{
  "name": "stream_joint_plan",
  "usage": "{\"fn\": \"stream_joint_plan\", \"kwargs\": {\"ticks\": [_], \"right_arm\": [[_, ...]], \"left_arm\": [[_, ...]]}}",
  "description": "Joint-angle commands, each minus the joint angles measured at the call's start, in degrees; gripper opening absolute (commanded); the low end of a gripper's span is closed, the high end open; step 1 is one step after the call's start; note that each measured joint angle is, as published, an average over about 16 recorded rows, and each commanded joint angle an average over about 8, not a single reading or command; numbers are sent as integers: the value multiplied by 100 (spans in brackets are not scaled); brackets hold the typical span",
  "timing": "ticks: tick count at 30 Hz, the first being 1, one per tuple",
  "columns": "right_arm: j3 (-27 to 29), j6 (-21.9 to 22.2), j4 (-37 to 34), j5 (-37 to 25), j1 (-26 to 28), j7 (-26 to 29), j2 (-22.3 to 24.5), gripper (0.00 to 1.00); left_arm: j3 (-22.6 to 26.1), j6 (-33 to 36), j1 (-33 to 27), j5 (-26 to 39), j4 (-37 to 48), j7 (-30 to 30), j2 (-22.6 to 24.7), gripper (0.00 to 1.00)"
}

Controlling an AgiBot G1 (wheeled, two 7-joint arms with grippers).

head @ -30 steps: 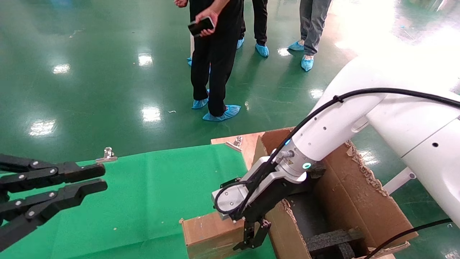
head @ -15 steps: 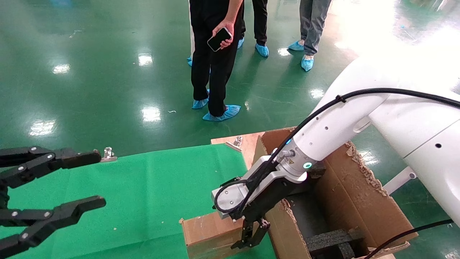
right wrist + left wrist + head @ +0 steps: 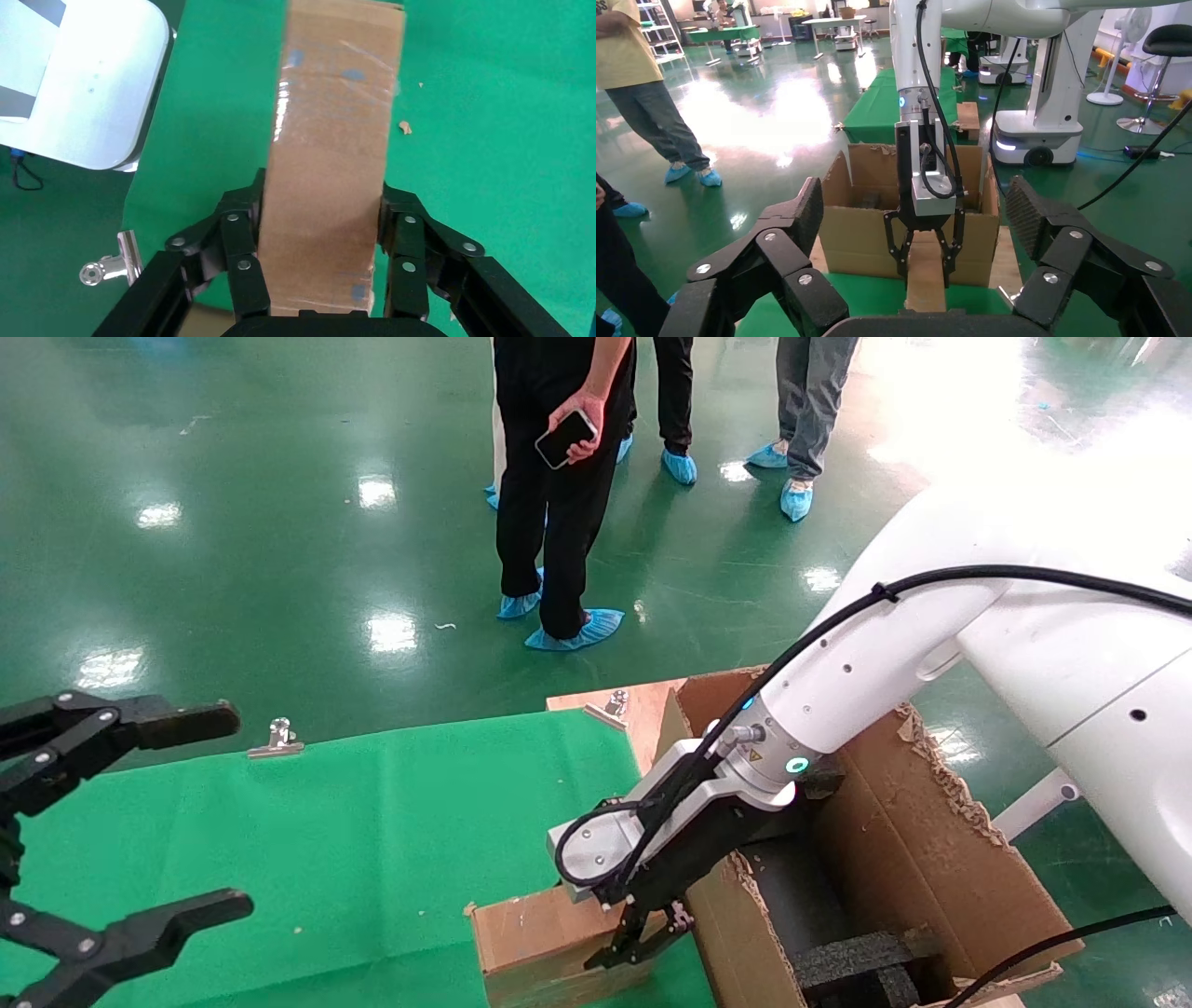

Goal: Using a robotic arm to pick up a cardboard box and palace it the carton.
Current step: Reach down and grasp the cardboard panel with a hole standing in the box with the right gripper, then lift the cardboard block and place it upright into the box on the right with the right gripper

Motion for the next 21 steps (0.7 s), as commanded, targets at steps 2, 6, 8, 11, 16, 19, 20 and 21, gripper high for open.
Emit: {"fn": "stream_joint_plan", "kwargs": {"ticks": [2, 6, 8, 11, 16, 19, 20, 21], "right_arm": [[2, 1, 1, 1, -1, 2, 1, 0], [2, 3, 2, 1, -3, 2, 2, 0], [3, 11, 4, 8, -2, 1, 2, 0], [4, 16, 10, 40, 12, -10, 4, 0], [-5, -6, -20, 186, 187, -54, 38, 0], [-16, -26, -81, 319, 409, -115, 82, 0], [-16, -31, -108, 371, 492, -140, 100, 0], [-20, -36, -136, 419, 585, -170, 120, 0]], "left_arm": [[0, 0, 0, 0, 0, 0, 0, 100], [0, 0, 0, 0, 0, 0, 0, 100], [0, 0, 0, 0, 0, 0, 0, 100], [0, 0, 0, 0, 0, 0, 0, 100], [0, 0, 0, 0, 1, 0, 0, 100], [1, 0, -1, 0, 1, 1, 0, 100], [1, 0, -1, 0, 1, 1, 0, 100], [1, 0, -1, 0, 1, 1, 0, 100]]}}
